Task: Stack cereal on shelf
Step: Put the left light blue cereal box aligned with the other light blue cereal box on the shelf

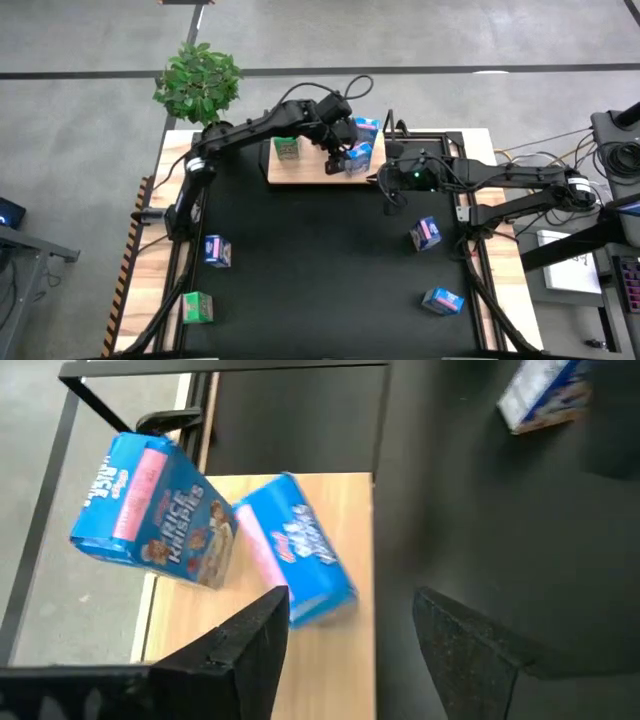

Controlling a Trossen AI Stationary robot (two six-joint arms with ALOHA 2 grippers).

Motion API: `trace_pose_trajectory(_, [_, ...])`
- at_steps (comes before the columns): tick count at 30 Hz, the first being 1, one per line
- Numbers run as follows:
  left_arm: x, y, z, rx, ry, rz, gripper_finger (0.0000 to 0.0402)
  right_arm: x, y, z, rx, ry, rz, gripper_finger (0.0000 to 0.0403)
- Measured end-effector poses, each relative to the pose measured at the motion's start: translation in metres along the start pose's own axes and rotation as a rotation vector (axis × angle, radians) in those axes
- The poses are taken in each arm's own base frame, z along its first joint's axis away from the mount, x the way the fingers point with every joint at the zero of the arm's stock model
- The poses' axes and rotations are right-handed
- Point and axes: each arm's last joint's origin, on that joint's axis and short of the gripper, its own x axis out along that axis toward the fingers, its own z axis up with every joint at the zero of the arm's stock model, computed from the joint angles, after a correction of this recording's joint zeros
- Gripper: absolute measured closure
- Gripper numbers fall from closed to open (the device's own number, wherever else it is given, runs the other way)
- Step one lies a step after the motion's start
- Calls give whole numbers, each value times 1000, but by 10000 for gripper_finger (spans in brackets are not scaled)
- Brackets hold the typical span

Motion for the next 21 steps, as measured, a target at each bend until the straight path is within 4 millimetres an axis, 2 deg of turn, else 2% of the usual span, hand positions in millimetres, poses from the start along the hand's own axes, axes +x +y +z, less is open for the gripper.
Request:
trace_pose_trajectory(4, [-20,-20,-3,30,-44,-8,222,0,-1,-1,27,8,0,390])
trace_pose_trajectory(7, [-38,-37,-13,46,-113,-4,234,1,-2,-2,36,10,-5,390])
trace_pose_trajectory(11, [-57,-62,-36,54,-229,41,245,7,-8,-1,45,0,-29,390])
trace_pose_trajectory(15, [-73,-82,-60,82,-363,98,249,22,-17,-3,56,-2,-71,390])
trace_pose_trajectory(18, [-84,-91,-79,95,-453,120,249,34,-27,-6,61,17,-100,390])
trace_pose_trajectory(21, [-94,-96,-99,106,-520,141,249,44,-42,0,80,40,-124,390])
